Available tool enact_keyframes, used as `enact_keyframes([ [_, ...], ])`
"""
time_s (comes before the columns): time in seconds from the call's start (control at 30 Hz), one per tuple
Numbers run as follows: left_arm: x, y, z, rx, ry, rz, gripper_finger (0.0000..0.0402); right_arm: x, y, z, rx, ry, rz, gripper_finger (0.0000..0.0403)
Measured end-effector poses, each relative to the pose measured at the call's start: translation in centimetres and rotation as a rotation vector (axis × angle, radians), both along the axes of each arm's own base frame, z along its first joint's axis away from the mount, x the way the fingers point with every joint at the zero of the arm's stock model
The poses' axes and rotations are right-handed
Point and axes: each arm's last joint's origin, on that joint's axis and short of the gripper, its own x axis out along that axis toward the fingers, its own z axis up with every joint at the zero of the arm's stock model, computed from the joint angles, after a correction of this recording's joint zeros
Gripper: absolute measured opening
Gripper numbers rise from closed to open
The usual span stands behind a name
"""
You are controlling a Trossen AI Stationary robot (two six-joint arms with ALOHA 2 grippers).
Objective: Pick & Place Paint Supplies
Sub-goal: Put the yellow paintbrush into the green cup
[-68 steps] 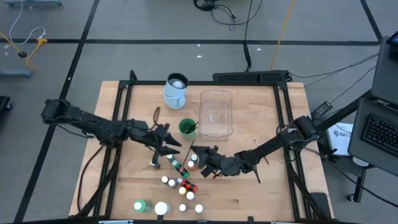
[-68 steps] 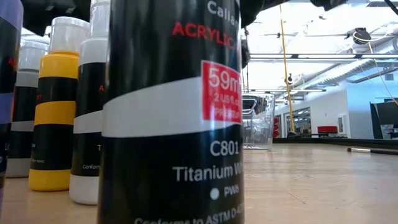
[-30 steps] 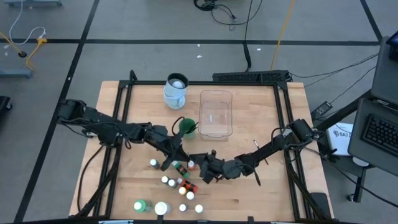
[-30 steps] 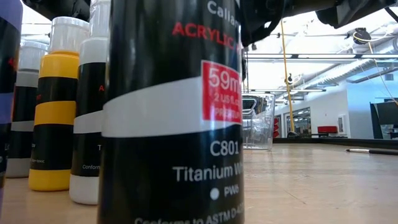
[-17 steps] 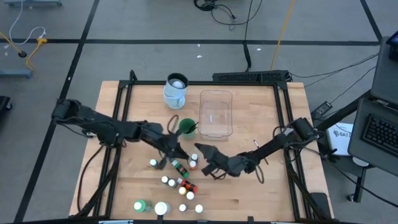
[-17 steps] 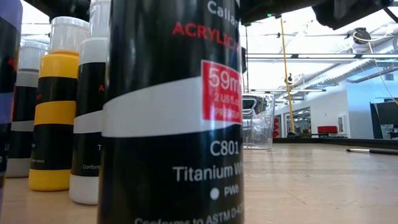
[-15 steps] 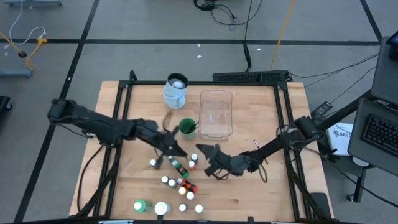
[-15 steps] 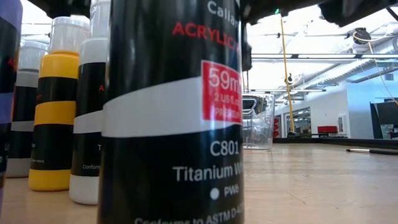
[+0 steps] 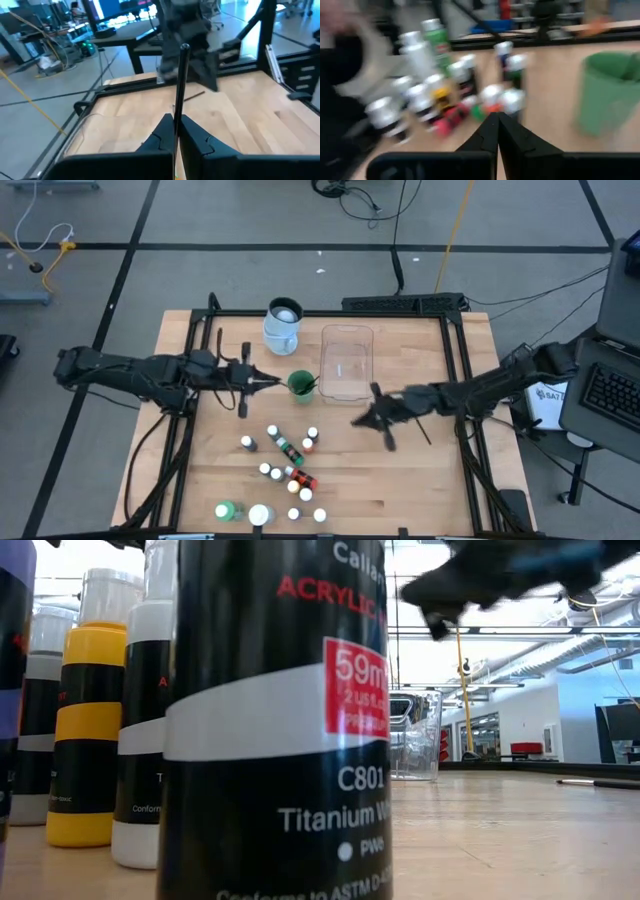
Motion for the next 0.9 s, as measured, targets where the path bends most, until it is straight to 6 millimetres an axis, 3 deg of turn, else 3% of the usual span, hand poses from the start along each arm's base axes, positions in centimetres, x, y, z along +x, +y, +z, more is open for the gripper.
enact_keyframes([
  [0.23,3.1,1.8,-2.3,-0.047,0.07,0.144,0.0001,-4.6,1.4,-4.2,0.021,-0.178,-0.021,0.0],
  [0.4,4.9,3.2,-4.2,-0.104,0.118,0.213,0.0,-6.4,1.9,-5.7,-0.059,-0.214,-0.114,0.0],
  [0.67,7.4,4.2,-7.8,-0.151,0.219,0.252,0.0,-6.7,2.0,-5.9,-0.08,-0.213,-0.166,0.0],
  [0.9,8.5,4.5,-9.9,-0.163,0.278,0.263,0.0,-6.7,2.0,-6.0,-0.092,-0.196,-0.166,0.0],
])
